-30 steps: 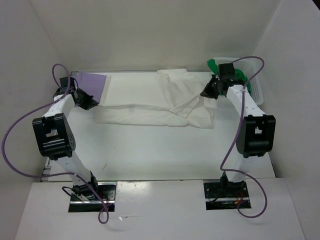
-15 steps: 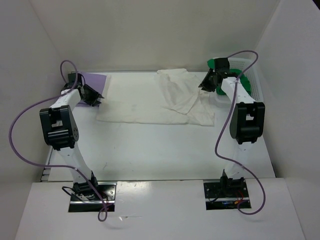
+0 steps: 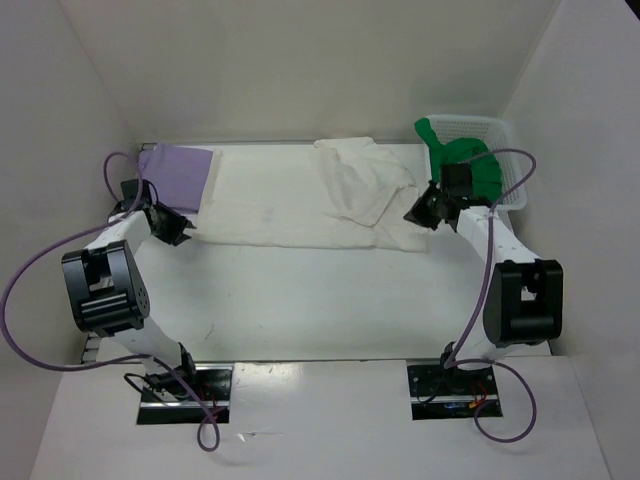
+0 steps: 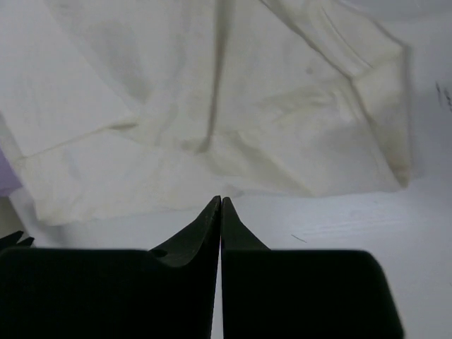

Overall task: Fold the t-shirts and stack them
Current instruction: Fold the flattened tshirt in 1/3 of the way

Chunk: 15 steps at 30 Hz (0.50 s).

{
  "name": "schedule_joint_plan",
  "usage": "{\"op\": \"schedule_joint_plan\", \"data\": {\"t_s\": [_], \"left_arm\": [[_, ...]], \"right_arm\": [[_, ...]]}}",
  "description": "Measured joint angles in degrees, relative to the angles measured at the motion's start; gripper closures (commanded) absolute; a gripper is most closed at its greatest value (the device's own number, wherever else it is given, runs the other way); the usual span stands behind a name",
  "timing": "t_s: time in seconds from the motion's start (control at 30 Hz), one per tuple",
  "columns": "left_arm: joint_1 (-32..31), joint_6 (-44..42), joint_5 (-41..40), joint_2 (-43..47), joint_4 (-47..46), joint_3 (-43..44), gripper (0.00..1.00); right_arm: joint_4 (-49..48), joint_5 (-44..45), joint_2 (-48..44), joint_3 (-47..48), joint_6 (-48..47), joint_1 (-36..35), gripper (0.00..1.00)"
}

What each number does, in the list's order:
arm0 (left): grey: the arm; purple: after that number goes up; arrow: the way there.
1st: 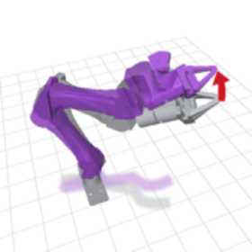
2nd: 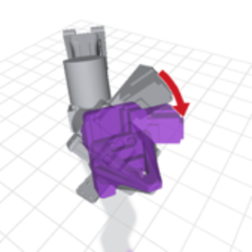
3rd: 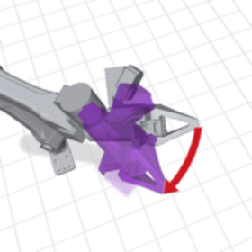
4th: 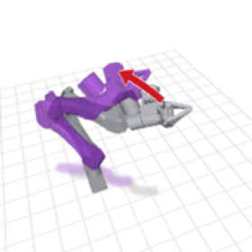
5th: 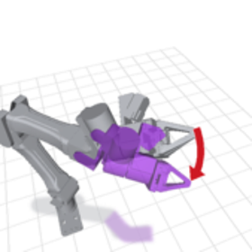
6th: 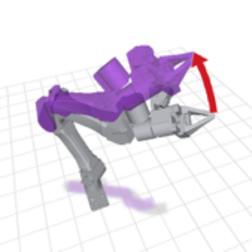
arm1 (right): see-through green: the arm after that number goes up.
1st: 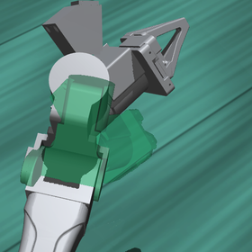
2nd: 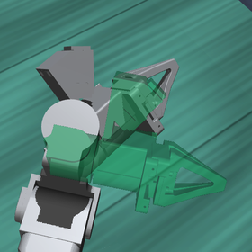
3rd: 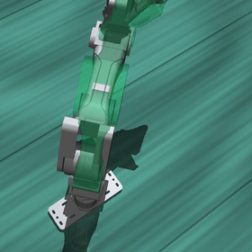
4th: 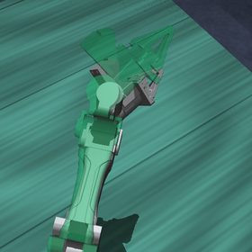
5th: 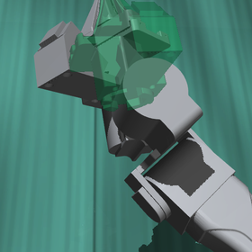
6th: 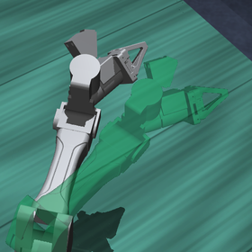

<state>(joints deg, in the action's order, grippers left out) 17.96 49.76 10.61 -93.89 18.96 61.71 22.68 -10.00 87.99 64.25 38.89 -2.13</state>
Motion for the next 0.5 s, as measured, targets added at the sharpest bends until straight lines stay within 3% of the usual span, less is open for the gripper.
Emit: {"op": "schedule_joint_plan", "data": {"t_s": [0.1,0.2,0.33,0.5], "left_arm": [[0.6,-0.1,0.6,-4.1,0.3,-1.2,0.56],[0.9,-0.1,1.2,-7.0,0.0,-1.2,0.56],[1.0,-0.1,1.7,-8.9,-0.9,-1.2,0.58],[1.0,0.0,3.3,-10.7,-3.1,-1.0,0.80]], "right_arm": [[-0.1,0.6,-0.5,-5.8,1.0,0.6,0.66],[0.2,1.9,-0.7,-10.0,1.3,2.4,0.52],[0.0,4.8,-1.3,-12.9,1.6,5.2,0.49],[-0.7,7.1,-0.8,-13.2,2.1,6.5,0.49]]}}
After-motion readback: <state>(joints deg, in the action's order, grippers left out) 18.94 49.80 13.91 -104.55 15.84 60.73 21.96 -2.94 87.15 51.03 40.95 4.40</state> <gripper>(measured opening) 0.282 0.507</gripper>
